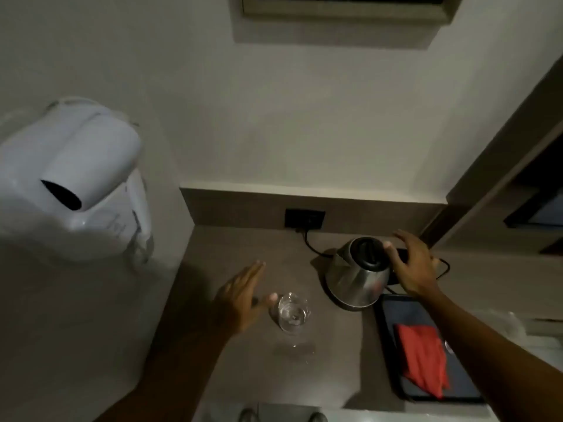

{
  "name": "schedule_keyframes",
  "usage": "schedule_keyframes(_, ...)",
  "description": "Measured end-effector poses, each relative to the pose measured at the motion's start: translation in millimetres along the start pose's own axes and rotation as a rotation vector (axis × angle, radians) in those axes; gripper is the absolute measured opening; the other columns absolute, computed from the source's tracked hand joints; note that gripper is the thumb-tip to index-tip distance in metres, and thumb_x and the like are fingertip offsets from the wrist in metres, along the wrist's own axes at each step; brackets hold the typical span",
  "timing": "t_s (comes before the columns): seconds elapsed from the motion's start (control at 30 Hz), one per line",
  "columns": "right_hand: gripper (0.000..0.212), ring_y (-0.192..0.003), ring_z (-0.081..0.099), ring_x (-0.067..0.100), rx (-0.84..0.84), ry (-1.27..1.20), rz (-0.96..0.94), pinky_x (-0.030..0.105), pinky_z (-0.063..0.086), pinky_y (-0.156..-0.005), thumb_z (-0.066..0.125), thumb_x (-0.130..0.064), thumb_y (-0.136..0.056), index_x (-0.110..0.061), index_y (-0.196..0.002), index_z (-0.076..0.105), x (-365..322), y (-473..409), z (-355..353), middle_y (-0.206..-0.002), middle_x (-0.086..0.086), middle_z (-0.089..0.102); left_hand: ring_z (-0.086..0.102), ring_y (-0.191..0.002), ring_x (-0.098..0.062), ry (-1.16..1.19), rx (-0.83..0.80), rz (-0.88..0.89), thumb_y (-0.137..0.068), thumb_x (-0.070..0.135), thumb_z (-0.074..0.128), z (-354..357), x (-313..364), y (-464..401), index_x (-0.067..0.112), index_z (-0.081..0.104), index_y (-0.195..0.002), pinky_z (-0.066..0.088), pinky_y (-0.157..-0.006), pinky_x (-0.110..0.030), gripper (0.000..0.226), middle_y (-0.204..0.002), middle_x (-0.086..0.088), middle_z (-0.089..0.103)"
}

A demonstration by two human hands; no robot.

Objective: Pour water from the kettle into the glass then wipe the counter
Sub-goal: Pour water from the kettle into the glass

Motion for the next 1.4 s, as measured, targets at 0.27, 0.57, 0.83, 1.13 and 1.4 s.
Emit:
schedule_keyframes(0.27, 0.016, -0.079, 0.064, -0.012, -0.096, -0.322, 0.140, 0.003, 0.046, -0.064, 0.052, -0.033, -0.099, -0.028, -0.097, 0.067, 41.5, -10.9, 15.1, -0.094, 0.000, 0.070, 0.036, -0.145, -0.013, -0.006, -0.164, 0.087, -0.070, 0.088, 0.053, 80.8, -28.1, 13.6, 0.025, 0.035, -0.151, 0.032, -0.118, -0.035, 0.104, -0.159, 0.005, 0.038)
schedule_keyframes(0.57, 0.038, -0.060, 0.067, 0.004, -0.040, -0.607, 0.417, 0.015, 0.052, -0.051, 0.060, -0.060, -0.082, -0.027, -0.075, 0.078, 95.1, -23.3, 37.7, -0.068, -0.011, 0.074, 0.054, -0.127, -0.010, 0.115, -0.172, 0.054, -0.059, 0.072, 0.075, 110.4, -28.3, -3.6, 0.041, 0.036, -0.142, 0.046, -0.107, -0.032, 0.096, -0.140, 0.011, 0.058)
schedule_keyframes(0.83, 0.044, -0.049, 0.053, 0.006, 0.038, -0.560, 0.369, 0.019, 0.046, -0.051, 0.056, -0.058, -0.084, -0.027, -0.054, 0.067, 75.4, -17.6, 33.7, -0.049, -0.011, 0.059, 0.059, -0.120, -0.011, 0.204, -0.164, 0.065, -0.061, 0.063, 0.079, 116.1, -35.3, -4.7, 0.039, 0.043, -0.139, 0.051, -0.103, -0.038, 0.090, -0.138, 0.008, 0.060)
schedule_keyframes(1.13, 0.038, -0.049, 0.060, 0.023, -0.156, -0.248, -0.009, 0.030, 0.048, -0.046, 0.058, -0.028, -0.096, -0.001, -0.070, 0.067, -34.3, -17.2, 25.5, -0.061, 0.017, 0.065, 0.060, -0.115, -0.004, 0.275, -0.165, 0.076, -0.063, 0.059, 0.080, 117.5, -36.8, -3.1, 0.045, 0.039, -0.140, 0.042, -0.097, -0.013, 0.088, -0.136, 0.019, 0.056)
schedule_keyframes(1.4, 0.043, -0.040, 0.050, 0.017, -0.179, 0.043, -0.325, 0.024, 0.037, -0.041, 0.057, -0.038, -0.087, -0.009, -0.056, 0.060, -101.7, -2.1, 26.0, -0.046, 0.004, 0.054, 0.053, -0.129, -0.007, 0.308, -0.153, 0.099, -0.063, 0.057, 0.083, 118.1, -39.8, -5.3, 0.037, 0.045, -0.141, 0.045, -0.109, -0.031, 0.090, -0.142, 0.015, 0.054)
Point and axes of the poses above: each hand's wrist, its own y-axis away from the middle knuckle, its own z-axis out of the palm, x = y × z, the point moved 9 cm from there along -y, towards the middle knuckle
